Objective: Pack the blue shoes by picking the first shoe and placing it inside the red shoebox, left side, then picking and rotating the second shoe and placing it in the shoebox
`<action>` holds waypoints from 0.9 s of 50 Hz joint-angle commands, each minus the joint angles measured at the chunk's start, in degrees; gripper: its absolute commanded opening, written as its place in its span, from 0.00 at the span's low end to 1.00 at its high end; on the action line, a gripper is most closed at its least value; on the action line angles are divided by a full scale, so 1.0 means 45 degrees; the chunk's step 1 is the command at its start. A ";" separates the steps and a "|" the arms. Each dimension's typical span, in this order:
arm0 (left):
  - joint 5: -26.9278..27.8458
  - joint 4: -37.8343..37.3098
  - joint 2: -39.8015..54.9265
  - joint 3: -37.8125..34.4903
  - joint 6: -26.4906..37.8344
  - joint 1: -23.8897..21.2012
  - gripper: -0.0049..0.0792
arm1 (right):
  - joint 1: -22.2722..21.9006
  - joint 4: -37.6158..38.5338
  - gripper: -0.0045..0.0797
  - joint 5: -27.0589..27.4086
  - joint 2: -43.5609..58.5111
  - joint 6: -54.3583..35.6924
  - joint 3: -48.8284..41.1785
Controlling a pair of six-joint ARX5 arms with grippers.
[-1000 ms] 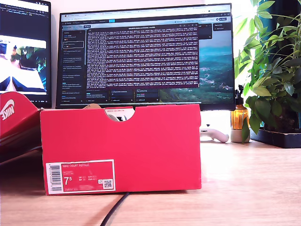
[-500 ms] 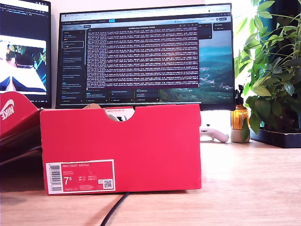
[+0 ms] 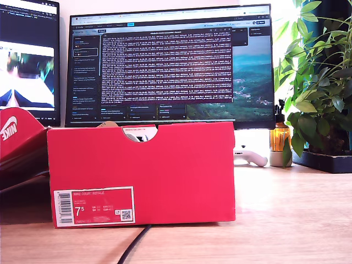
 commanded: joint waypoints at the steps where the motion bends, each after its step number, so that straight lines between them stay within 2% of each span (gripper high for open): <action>1: 0.0019 -0.0282 -0.0374 -0.0092 -0.0199 0.0024 0.04 | 0.0058 0.0121 0.04 -0.0015 0.0000 0.0180 -0.0141; 13: 0.0010 -0.0889 -0.2331 -0.0913 -0.0277 0.0024 0.04 | 0.0063 0.1093 0.04 -0.0044 -0.0282 0.0291 -0.1307; 18: 0.0005 -0.1841 -0.3123 -0.1180 -0.0291 0.0024 0.04 | 0.0063 0.1467 0.04 -0.0214 -0.0641 0.0291 -0.1967; 26: 0.0155 -0.1831 -0.3084 -0.1195 -0.0510 0.0024 0.04 | 0.0063 0.1481 0.04 -0.0340 -0.1749 0.0296 -0.2701; 45: 0.0155 -0.1841 -0.3084 -0.1195 -0.0515 0.0024 0.04 | 0.0058 -0.0330 0.04 -0.0622 -0.4881 0.0364 -0.3026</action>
